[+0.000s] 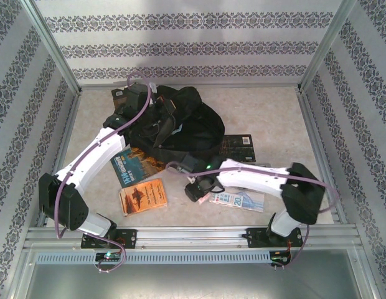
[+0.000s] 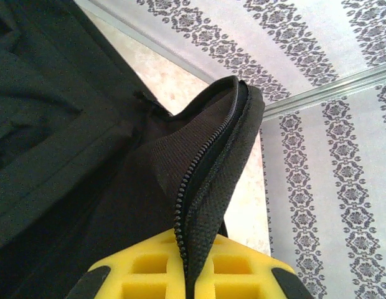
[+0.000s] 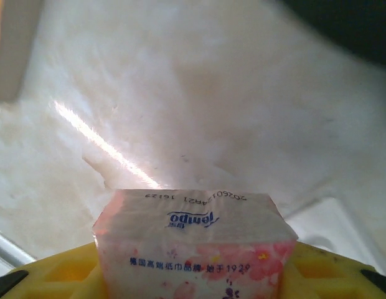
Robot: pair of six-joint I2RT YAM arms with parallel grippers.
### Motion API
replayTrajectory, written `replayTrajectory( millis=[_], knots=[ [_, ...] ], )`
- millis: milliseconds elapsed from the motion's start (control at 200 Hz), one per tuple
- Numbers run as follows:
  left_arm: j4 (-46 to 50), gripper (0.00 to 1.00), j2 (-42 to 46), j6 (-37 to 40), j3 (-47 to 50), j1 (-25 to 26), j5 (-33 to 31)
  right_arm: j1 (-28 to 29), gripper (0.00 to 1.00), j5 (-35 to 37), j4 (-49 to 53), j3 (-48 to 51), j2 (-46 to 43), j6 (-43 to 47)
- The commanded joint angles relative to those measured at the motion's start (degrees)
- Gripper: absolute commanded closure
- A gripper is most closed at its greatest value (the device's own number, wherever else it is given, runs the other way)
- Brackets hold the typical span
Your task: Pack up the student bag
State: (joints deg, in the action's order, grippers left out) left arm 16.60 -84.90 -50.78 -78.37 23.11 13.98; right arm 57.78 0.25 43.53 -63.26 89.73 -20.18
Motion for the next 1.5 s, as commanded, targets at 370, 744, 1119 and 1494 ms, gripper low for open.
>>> replayTrajectory(
  millis=[370, 744, 1119, 1494],
  knots=[
    [-0.2, 1.0, 0.7, 3.1, -7.6, -0.8, 1.8, -27.6, 0.56, -21.5, -17.7, -16.7, -11.2, -24.4],
    [-9.4, 1.0, 0.4, -6.1, -6.1, -0.8, 0.5, -28.2, 0.57, -13.4, -10.3, -33.2, 13.6, -38.5],
    [-12.1, 1.0, -1.7, -8.9, -9.6, -0.7, 1.1, -24.9, 0.19, -18.5, -10.8, -49.2, 27.2, -40.2],
    [-10.6, 1.0, -1.5, -6.9, -9.4, -0.9, -0.4, -26.8, 0.16, -22.6, -14.7, -43.3, 19.8, -33.1]
  ],
)
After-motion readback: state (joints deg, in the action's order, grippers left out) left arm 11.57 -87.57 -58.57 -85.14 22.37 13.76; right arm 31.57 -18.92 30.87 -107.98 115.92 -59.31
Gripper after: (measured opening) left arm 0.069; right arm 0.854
